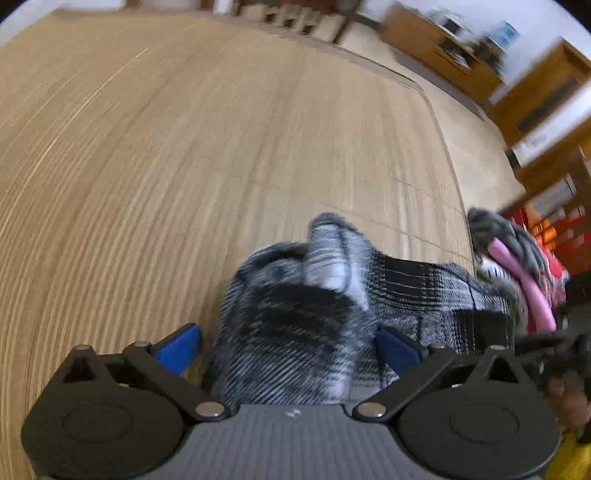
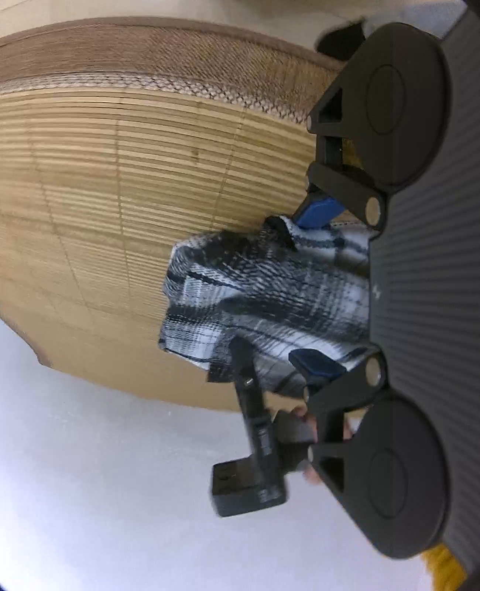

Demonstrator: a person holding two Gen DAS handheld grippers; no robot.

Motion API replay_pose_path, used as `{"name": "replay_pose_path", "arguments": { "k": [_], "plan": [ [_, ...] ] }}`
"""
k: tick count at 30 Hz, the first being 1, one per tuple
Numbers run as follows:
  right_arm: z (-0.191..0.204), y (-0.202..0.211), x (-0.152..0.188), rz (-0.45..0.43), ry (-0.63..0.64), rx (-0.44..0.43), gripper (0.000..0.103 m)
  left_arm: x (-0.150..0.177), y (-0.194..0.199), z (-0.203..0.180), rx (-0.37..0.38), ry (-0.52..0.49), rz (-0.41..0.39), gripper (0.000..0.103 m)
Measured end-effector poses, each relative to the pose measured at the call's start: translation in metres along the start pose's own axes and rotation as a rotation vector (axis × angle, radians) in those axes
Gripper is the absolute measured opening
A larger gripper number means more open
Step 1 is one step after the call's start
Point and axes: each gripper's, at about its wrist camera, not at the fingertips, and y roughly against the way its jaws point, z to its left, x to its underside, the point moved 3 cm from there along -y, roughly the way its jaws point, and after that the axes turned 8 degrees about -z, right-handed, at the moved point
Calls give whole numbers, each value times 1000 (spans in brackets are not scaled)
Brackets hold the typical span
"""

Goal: Fold clothes

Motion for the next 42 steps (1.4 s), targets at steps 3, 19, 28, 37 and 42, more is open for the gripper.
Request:
{"name": "replay_pose_path", "arguments": {
  "k": [3, 19, 28, 37, 42],
  "plan": [
    [8, -9, 1, 4, 107, 4, 58, -3, -1, -6, 39, -3, -5, 45],
    [257, 20, -24, -168, 1058, -454, 22, 10, 315, -40, -198, -22, -655, 28],
    [197, 17, 138, -22, 1701, -374, 24, 217, 256, -50, -338, 316, -495, 31],
    [132, 14, 265, 416, 1729, -355, 52, 379, 227, -105, -442, 676, -460, 41],
    [156, 37, 227, 545, 1673, -356, 56, 400, 230, -129, -434, 713, -462, 47]
  ]
}}
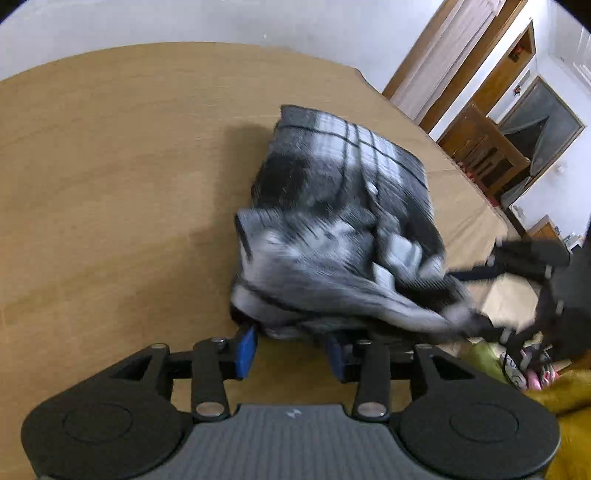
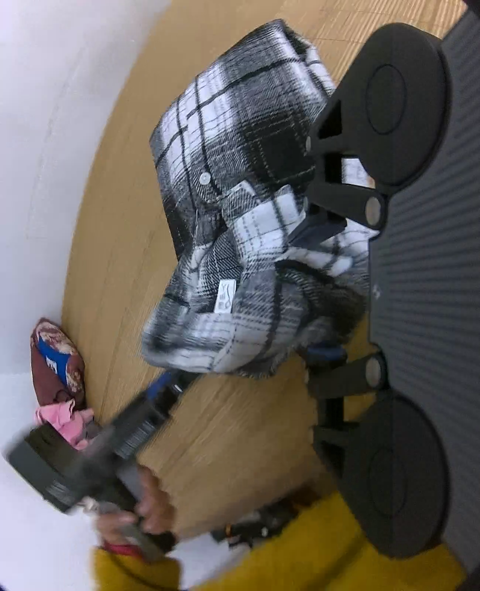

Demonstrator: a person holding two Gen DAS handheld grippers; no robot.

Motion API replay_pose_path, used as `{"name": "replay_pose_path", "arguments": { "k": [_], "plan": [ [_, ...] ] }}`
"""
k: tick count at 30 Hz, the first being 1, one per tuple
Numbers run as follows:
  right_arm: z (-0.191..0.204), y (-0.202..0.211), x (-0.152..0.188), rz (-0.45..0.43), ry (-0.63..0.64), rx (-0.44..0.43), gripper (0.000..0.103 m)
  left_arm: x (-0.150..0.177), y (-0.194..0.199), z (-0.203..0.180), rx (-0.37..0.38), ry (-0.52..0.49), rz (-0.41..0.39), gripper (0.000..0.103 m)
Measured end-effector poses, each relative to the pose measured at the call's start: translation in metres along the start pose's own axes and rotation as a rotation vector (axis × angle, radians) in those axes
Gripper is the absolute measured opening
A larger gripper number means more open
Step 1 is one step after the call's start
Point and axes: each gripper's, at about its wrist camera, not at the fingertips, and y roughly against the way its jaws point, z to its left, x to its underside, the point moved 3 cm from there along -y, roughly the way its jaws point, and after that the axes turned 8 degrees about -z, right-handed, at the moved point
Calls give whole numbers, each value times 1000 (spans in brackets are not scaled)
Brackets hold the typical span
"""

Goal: Fold clothes

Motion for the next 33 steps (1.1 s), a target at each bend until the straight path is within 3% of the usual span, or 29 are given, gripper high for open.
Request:
{"name": "replay_pose_path", "arguments": {
  "k": [3, 7, 10, 11, 13, 15, 17, 19, 21, 24, 28, 33],
  "plan": [
    [-35, 7, -28, -72, 37, -10, 56, 24, 18, 3, 0, 86, -10, 52],
    [-124, 21, -67, -175, -84, 79, 56, 44, 33, -3, 38, 225, -22, 54],
    [-208, -29, -82, -85, -131, 309, 58, 47, 9, -20, 55, 325, -43, 56],
    [-228, -53, -84, -35, -137, 346, 58, 46, -1, -25, 56, 362, -51, 57],
    [-266, -104, -82, 77, -179, 325, 55, 45, -21, -35, 59, 436, -67, 57],
    [-284, -136, -76, 168, -237, 250, 53, 42, -36, -33, 15, 493, -69, 58],
    [-281, -150, -70, 224, -213, 150, 45, 39, -45, -30, -22, 543, -71, 58],
    [-271, -147, -66, 246, -146, 137, 44, 35, -46, -28, -45, 556, -74, 57],
    [-268, -137, -61, 284, -150, 127, 44, 28, -44, -22, -118, 515, -75, 54],
    [-247, -114, -47, 358, -118, 61, 34, 5, -35, -1, -238, 435, -77, 52],
    [-176, -87, -30, 413, -59, -24, 36, -51, -42, 42, -363, 291, -53, 52],
    [-51, -96, -25, 373, -205, -291, 37, -147, -58, 73, -463, 116, -81, 51]
  ]
}}
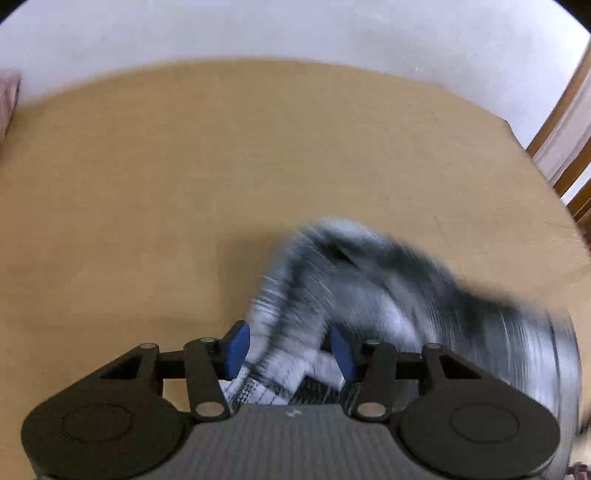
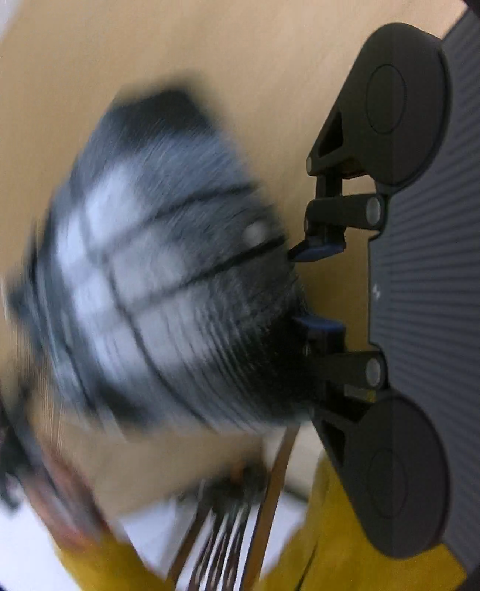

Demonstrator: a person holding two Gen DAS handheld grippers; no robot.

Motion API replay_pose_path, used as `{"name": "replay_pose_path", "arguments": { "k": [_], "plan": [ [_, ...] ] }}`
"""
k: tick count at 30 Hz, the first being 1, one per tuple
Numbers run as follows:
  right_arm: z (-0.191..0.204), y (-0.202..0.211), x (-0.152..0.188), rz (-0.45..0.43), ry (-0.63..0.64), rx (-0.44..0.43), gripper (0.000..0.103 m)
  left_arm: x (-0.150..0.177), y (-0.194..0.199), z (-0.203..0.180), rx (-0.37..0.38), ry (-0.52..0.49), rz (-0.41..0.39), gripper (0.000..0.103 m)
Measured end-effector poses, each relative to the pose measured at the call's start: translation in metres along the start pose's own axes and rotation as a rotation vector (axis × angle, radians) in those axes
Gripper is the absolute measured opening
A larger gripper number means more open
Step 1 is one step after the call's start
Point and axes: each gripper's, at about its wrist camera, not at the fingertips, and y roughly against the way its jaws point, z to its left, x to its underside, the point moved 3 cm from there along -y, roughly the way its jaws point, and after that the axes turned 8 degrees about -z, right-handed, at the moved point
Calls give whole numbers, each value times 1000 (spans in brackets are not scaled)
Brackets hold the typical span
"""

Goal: Fold clothes

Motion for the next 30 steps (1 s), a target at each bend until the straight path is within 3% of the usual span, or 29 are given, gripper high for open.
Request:
{"name": "replay_pose_path", "arguments": {
  "k": [3, 5, 7, 10, 13, 15, 19, 23, 27, 30],
  "plan": [
    [71, -53, -28, -71, 26, -158, 35, -38, 13, 3, -7, -9, -65, 53],
    [113, -56, -40, -114, 79, -200, 35, -39, 35, 7, 11, -13, -96, 58],
    [122, -38, -54, -186, 136, -208, 35, -23, 61, 14, 23, -17, -110, 62],
    [93, 5, -71, -299, 102, -130, 41, 27, 96, 29, 29, 34, -86, 62],
    [54, 27, -70, -356, -64, 39, 46, 85, 120, 40, 54, 146, -38, 63],
    [32, 27, -62, -369, -168, 117, 46, 121, 128, 41, 60, 215, 1, 63],
    [38, 9, -54, -437, -245, 152, 46, 169, 123, 27, 67, 210, 70, 64],
    [65, -24, -62, -394, -139, 242, 46, 170, 118, 24, 38, 137, 59, 67],
    [73, -7, -83, -459, -59, 319, 46, 152, 129, 30, 1, 96, -1, 67],
    [79, -1, -110, -508, 55, 309, 46, 132, 128, 31, 14, 95, -52, 68]
  ]
}}
